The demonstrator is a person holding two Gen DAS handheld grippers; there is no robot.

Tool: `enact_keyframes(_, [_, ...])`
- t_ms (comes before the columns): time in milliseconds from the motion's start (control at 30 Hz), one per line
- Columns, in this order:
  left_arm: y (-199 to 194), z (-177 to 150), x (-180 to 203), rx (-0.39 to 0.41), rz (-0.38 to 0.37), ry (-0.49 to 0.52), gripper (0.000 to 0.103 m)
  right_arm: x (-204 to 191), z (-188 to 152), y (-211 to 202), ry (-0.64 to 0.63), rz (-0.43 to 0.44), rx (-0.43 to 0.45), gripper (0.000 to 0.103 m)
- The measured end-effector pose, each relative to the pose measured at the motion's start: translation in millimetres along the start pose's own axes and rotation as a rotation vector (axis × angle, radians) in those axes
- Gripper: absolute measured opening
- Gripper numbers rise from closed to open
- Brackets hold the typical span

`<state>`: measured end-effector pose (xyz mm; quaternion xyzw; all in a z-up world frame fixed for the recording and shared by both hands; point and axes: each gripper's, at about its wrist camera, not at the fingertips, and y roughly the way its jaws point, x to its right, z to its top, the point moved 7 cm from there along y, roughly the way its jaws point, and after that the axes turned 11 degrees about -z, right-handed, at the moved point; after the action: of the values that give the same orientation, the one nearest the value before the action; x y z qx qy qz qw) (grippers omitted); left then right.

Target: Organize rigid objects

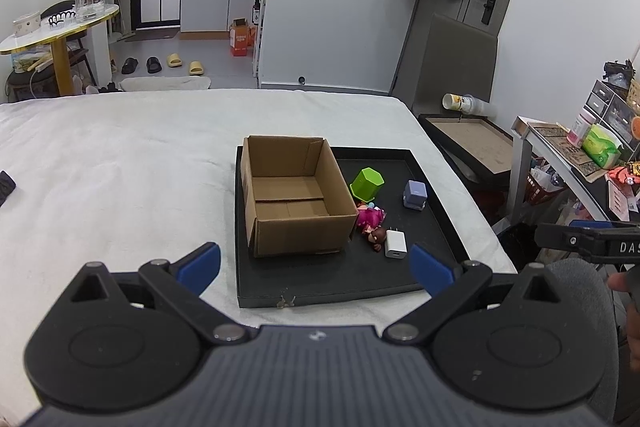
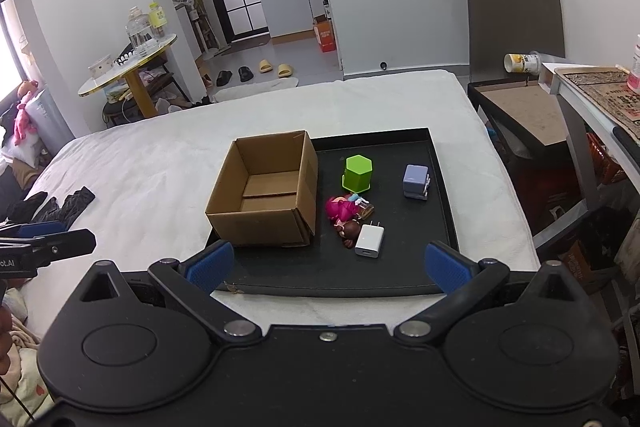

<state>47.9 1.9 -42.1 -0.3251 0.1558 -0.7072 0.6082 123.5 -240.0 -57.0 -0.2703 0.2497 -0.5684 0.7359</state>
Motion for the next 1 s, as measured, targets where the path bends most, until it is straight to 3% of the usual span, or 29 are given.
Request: enact_keyframes(1000, [3.5, 5.6, 3.7, -0.008, -0.013, 0.018, 0.1, -2.4, 3.7, -3.8, -0.029, -0.013, 0.012, 0.103])
